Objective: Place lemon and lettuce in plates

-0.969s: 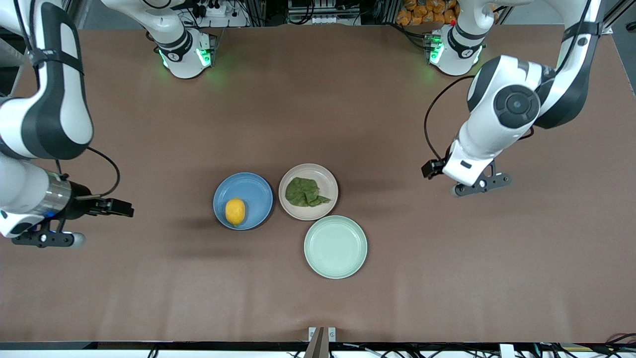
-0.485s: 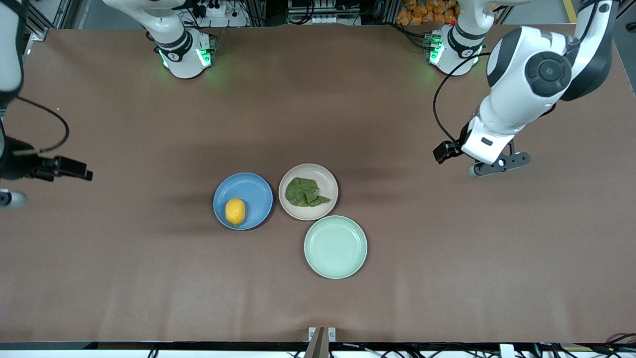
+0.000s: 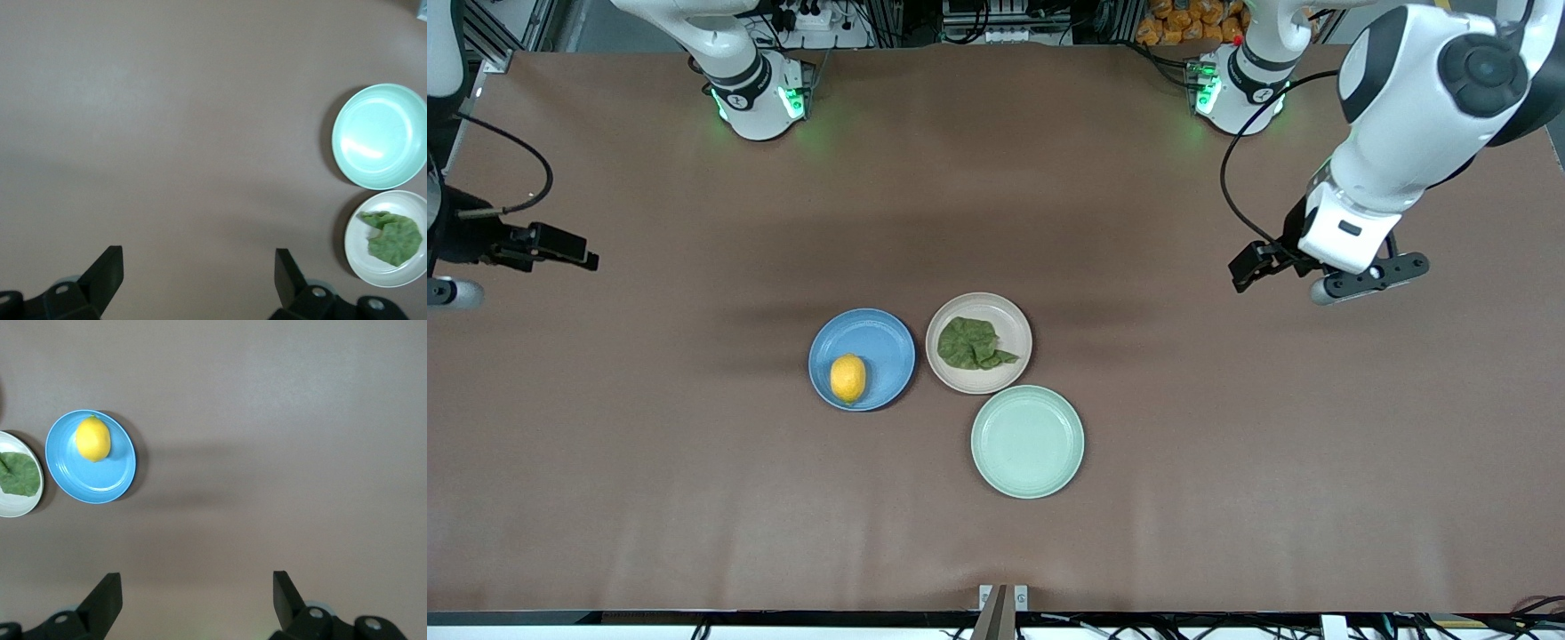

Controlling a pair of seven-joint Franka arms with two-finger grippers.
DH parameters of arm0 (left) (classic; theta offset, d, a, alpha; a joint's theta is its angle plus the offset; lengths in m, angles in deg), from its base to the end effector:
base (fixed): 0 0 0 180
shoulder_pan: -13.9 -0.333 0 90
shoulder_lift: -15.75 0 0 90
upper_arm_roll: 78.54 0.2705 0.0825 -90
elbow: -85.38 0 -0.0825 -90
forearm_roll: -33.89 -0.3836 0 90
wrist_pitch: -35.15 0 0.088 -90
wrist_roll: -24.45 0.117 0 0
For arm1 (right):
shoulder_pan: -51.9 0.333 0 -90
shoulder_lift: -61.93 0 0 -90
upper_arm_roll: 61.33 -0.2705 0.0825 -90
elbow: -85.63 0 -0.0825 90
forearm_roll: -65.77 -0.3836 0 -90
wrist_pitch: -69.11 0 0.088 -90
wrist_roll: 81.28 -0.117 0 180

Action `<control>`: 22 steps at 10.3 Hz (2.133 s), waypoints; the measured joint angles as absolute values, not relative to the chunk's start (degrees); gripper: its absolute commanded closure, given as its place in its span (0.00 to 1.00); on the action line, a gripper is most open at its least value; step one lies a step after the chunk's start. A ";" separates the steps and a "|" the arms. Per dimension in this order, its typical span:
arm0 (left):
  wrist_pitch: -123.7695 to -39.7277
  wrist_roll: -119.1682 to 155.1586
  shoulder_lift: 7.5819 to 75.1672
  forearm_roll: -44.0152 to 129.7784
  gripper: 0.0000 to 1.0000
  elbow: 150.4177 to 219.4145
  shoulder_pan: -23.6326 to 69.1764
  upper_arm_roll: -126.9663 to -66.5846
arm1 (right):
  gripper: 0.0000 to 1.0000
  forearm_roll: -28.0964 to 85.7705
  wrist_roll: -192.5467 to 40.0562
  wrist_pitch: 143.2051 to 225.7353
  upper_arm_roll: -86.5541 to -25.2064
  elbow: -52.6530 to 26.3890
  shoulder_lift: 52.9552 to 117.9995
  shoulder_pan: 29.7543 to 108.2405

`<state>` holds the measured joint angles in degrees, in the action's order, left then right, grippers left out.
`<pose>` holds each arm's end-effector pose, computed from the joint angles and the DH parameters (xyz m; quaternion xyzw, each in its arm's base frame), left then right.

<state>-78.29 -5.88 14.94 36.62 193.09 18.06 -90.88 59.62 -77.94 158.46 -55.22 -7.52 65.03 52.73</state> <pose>0.5459 -0.1657 0.4657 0.9899 0.1283 0.0439 0.0417 0.5595 -0.0379 0.5129 -0.9967 0.0196 0.0560 0.0551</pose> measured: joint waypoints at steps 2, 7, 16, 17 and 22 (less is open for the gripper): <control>-78.00 -3.35 14.88 36.62 0.00 191.35 18.03 -89.90 | 0.00 60.55 -79.13 158.65 -55.38 -7.92 63.44 52.73; -71.83 7.47 14.84 36.50 0.00 187.39 18.01 -88.93 | 0.00 66.99 -79.52 162.67 -56.01 -7.84 63.18 52.79; -57.79 14.42 14.81 36.43 0.00 176.44 18.72 -84.76 | 0.00 68.27 -79.54 164.42 -56.48 -3.83 65.07 53.85; -56.70 15.43 14.81 35.61 0.00 176.03 18.88 -84.20 | 0.00 68.28 -79.54 164.42 -56.47 -3.11 65.61 53.86; -55.51 18.34 14.80 32.31 0.00 174.44 19.98 -83.19 | 0.00 69.51 -79.54 164.37 -56.46 -1.65 66.75 53.87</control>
<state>-55.51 18.34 14.80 32.31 174.44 19.98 -83.19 69.51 -79.54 164.37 -56.46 -1.65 66.75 53.87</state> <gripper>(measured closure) 0.000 0.000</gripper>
